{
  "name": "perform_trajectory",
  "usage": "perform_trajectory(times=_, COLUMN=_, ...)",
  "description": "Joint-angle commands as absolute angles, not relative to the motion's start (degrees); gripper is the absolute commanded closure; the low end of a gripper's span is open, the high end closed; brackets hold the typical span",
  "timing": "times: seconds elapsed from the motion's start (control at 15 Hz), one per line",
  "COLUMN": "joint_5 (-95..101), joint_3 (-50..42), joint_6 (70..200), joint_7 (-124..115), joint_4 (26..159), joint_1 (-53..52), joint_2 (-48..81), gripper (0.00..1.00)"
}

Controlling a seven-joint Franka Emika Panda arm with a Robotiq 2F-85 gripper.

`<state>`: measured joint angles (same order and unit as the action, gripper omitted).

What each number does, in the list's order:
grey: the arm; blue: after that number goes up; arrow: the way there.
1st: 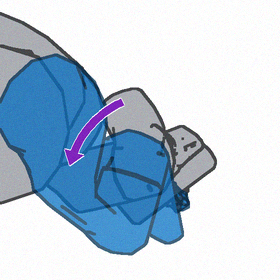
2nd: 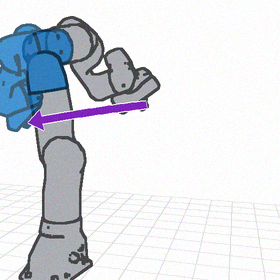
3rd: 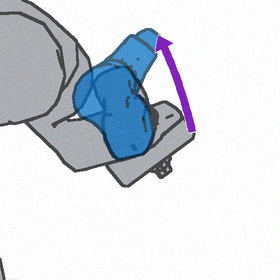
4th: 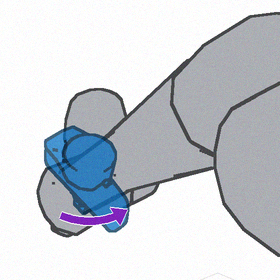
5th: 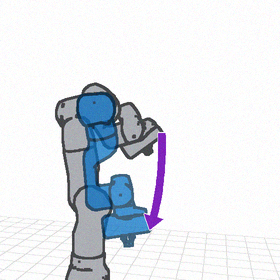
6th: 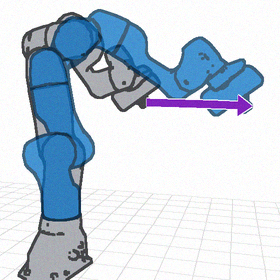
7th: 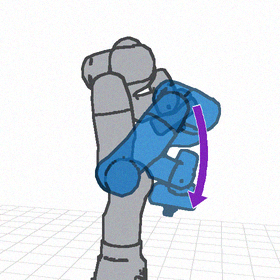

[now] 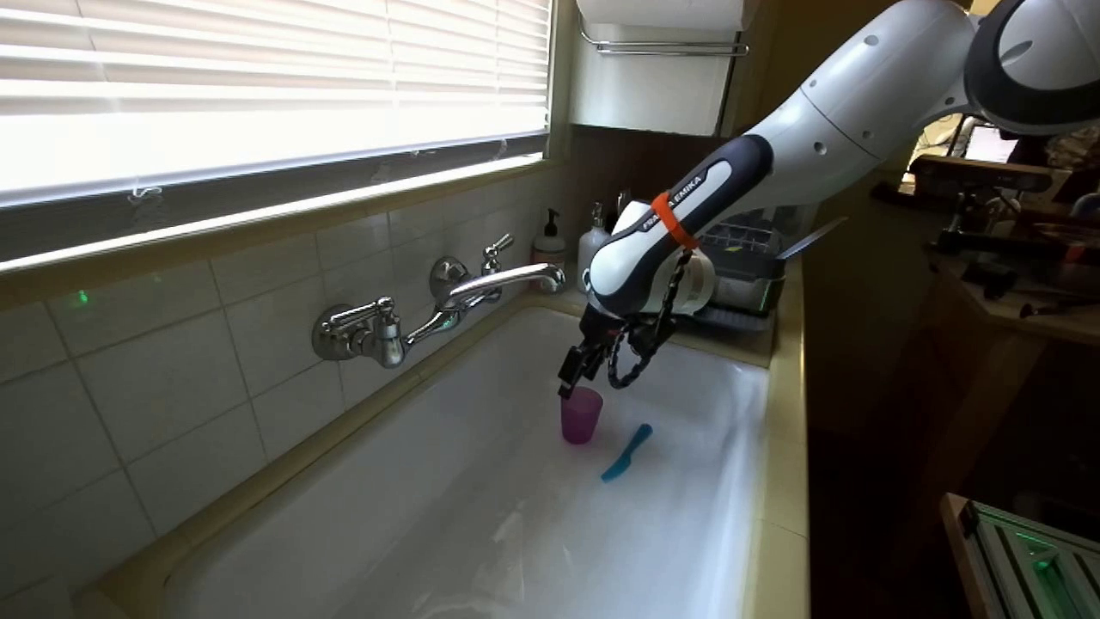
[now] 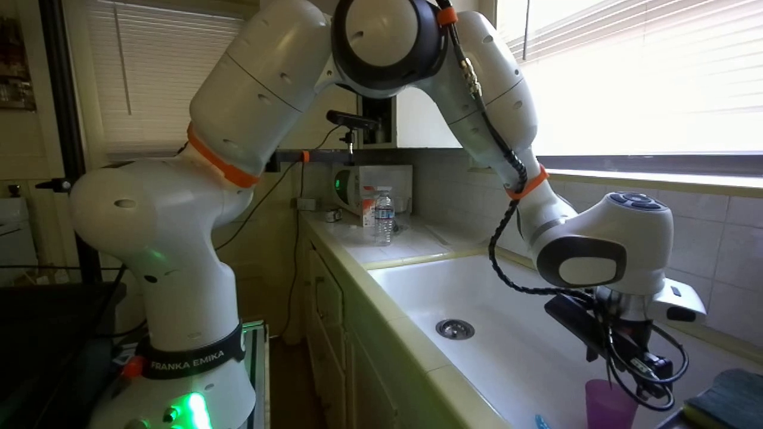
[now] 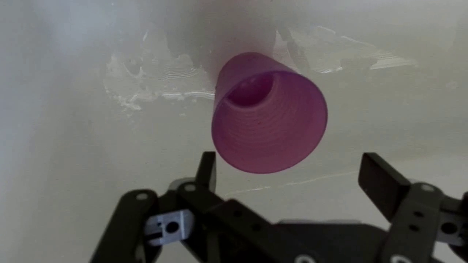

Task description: Open the tap using the faucet handle on the left, let water drop into the purple cup, close the tap and pour the contents of the paper cup into the sink

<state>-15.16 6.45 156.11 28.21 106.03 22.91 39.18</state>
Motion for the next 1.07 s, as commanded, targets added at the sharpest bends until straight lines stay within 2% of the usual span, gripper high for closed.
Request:
perform_trajectory(times=0.0, joint_5=-14.45, joint_3=6.56, joint_6=154.29, joint_7=25.4, joint_4=107.33, joint_1=22.82, joint_2=36.82, gripper=0.0)
perform_trajectory(times=1.0, joint_5=-8.48, joint_3=-0.25, joint_6=145.71, joint_7=20.68, joint_4=115.47, joint_1=17.12, joint_2=22.26, gripper=0.0)
